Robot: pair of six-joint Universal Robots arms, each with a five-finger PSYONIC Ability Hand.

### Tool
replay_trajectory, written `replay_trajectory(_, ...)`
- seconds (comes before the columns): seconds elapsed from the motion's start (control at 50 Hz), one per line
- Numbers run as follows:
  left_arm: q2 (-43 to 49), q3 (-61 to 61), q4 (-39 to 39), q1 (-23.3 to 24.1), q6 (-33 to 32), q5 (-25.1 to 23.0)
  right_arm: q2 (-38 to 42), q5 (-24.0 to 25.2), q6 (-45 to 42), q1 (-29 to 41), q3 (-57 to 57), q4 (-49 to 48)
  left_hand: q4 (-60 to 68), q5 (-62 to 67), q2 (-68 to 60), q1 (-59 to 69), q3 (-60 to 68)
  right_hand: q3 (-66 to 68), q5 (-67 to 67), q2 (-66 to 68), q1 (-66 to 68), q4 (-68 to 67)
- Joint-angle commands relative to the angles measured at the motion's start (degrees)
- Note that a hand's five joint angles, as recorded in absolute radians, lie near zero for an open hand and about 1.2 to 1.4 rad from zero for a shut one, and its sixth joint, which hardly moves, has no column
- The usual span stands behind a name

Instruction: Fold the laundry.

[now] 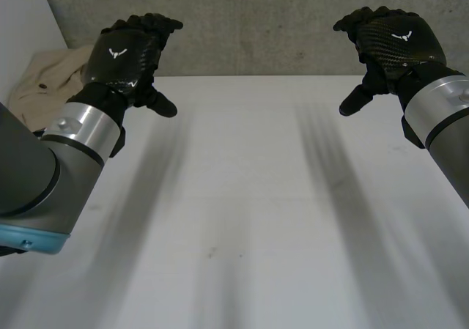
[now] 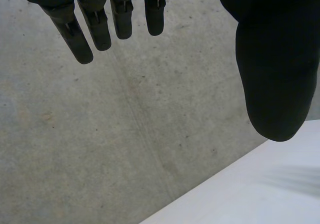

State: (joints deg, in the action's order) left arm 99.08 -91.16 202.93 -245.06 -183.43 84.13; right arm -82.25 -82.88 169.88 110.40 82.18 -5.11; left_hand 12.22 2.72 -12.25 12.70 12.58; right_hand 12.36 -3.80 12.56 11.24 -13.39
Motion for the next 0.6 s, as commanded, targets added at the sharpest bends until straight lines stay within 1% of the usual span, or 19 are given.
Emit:
replay_trajectory(0.02, 3.2, 4.2, -0.2, -1.3, -3.5, 0.3, 0.4, 0.0, -0.2, 0.1, -0.3, 0.0, 0.3, -0.1, -0.3, -0.1, 0.0, -2.4, 3.8, -2.6, -1.2, 3.4)
replay_trajectory(0.04, 3.9, 4.8, -0.1, -2.2, -4.7, 0.3, 0.7, 0.0, -0.5, 0.1, -0.6, 0.1, 0.3, -0.1, -0.3, -0.1, 0.0, -2.4, 3.8, -2.6, -1.2, 3.4)
replay_trajectory(0.06, 5.1, 5.8, -0.2, -4.7, -7.7, 0.2, 0.8, 0.0, -0.7, 0.0, -0.7, 0.1, 0.2, -0.3, -0.1, -0.3, -0.2, -2.4, 3.8, -2.6, -1.2, 3.4)
replay_trajectory(0.12, 7.3, 7.7, -0.2, -8.9, -12.6, 0.1, 0.9, 0.0, -1.0, 0.2, -0.8, 0.1, -0.2, -0.7, 0.2, -0.6, -0.5, -2.4, 3.8, -2.6, -1.2, 3.4)
replay_trajectory(0.14, 9.4, 9.1, -0.2, -11.1, -15.9, 0.1, 1.0, 0.0, -1.1, 0.2, -0.8, 0.1, -0.2, -0.7, 0.2, -0.6, -0.5, -2.4, 3.8, -2.6, -1.2, 3.4)
replay_trajectory(0.2, 13.8, 12.3, 0.0, -13.6, -20.5, -0.2, 1.3, 0.0, -1.2, 0.2, -0.7, 0.1, -0.5, -1.0, 0.5, -1.0, -0.9, -2.4, 3.8, -2.6, -1.2, 3.4)
replay_trajectory(0.22, 17.0, 15.2, 0.0, -14.9, -23.2, -0.1, 1.4, 0.0, -1.3, 0.2, -0.7, 0.0, -0.7, -1.2, 0.7, -1.1, -1.0, -2.4, 3.8, -2.6, -1.2, 3.4)
replay_trajectory(0.28, 22.2, 20.0, -0.1, -17.1, -26.5, 0.1, 1.6, 0.0, -1.8, 0.2, -0.7, 0.1, -0.8, -1.3, 0.9, -1.3, -1.2, -2.4, 3.8, -2.6, -1.2, 3.4)
replay_trajectory(0.3, 25.6, 22.9, 0.0, -19.3, -28.1, -0.2, 1.7, 0.0, -1.9, 0.2, -0.7, 0.1, -0.8, -1.3, 0.9, -1.3, -1.2, -2.4, 3.8, -2.6, -1.2, 3.4)
replay_trajectory(0.36, 31.0, 27.2, 0.1, -22.4, -29.8, -0.7, 1.7, 0.0, -2.4, 0.2, -0.6, 0.1, -1.0, -1.5, 1.0, -1.5, -1.4, -2.4, 3.8, -2.6, -1.2, 3.4)
replay_trajectory(0.38, 34.6, 30.4, 0.2, -24.0, -30.8, -1.4, 1.7, 0.0, -2.4, 0.2, -0.6, 0.1, -0.7, -1.2, 0.7, -1.1, -1.0, -2.4, 3.8, -2.6, -1.2, 3.4)
replay_trajectory(0.42, 38.3, 34.1, 0.3, -25.2, -31.5, -2.6, 2.0, 0.0, -2.4, 0.2, -0.5, 0.1, -0.3, -0.8, 0.4, -0.8, -0.7, -2.4, 3.8, -2.6, -1.2, 3.4)
replay_trajectory(0.44, 41.7, 37.2, 0.4, -26.2, -32.1, -3.9, 2.3, 0.0, -2.4, 0.2, -0.5, 0.1, 0.7, 0.2, -0.6, 0.2, 0.3, -2.4, 3.8, -2.6, -1.2, 3.4)
replay_trajectory(0.5, 46.2, 41.8, 0.3, -27.7, -33.0, -5.8, 3.8, 0.0, -2.4, 0.2, -0.6, 0.1, 2.0, 1.5, -2.0, 1.5, 1.7, -2.4, 3.8, -2.6, -1.2, 3.4)
replay_trajectory(0.52, 48.6, 44.8, 0.3, -28.9, -33.4, -7.1, 4.0, 0.0, -2.4, 0.2, -0.6, 0.1, 2.2, 1.7, -2.2, 1.7, 1.8, -2.4, 3.8, -2.6, -1.2, 3.4)
replay_trajectory(0.6, 53.8, 50.9, -0.3, -30.3, -33.7, -9.6, 4.4, 0.0, -2.4, 0.2, -0.7, 0.1, 2.4, 1.9, -2.3, 1.9, 2.0, -2.4, 3.8, -2.6, -1.2, 3.4)
